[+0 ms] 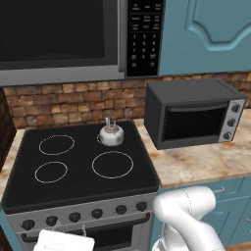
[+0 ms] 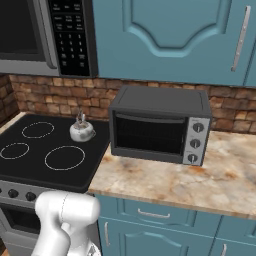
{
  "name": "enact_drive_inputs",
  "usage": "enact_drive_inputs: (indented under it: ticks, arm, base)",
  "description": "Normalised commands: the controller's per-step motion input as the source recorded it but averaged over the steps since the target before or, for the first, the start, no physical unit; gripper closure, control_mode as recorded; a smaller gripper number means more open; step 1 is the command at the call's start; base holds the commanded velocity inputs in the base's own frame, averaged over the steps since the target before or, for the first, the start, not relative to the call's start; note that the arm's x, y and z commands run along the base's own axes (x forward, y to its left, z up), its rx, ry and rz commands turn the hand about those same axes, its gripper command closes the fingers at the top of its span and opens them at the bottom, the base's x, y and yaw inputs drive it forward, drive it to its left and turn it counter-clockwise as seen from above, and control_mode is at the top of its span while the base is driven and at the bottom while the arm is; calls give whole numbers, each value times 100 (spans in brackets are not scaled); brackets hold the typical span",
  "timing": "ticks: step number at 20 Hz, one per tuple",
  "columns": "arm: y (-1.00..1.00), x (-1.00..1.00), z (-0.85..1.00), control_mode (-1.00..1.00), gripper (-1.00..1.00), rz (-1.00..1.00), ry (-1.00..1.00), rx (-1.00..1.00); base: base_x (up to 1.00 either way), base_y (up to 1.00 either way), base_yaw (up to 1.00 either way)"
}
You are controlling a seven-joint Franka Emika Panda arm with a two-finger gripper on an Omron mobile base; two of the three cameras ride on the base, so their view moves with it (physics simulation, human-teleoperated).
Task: The kettle is done boiling. Turn off the stove, then wait for 300 timesteps before moving the kettle to the dining table.
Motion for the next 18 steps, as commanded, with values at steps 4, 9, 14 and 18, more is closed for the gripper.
enact_drive_inputs:
  ticks: [4, 9, 14, 18]
  arm:
    - [-22, 0, 62, -100, -100, -2, -17, 12]
    - [-23, 0, 60, -100, -100, -2, -15, 14]
    - [-33, 0, 56, -100, -100, -2, -12, 15]
    - [-37, 0, 51, -100, -100, -1, -7, 16]
  base:
    - [0, 0, 0]
    - [0, 0, 0]
    - [0, 0, 0]
    - [0, 0, 0]
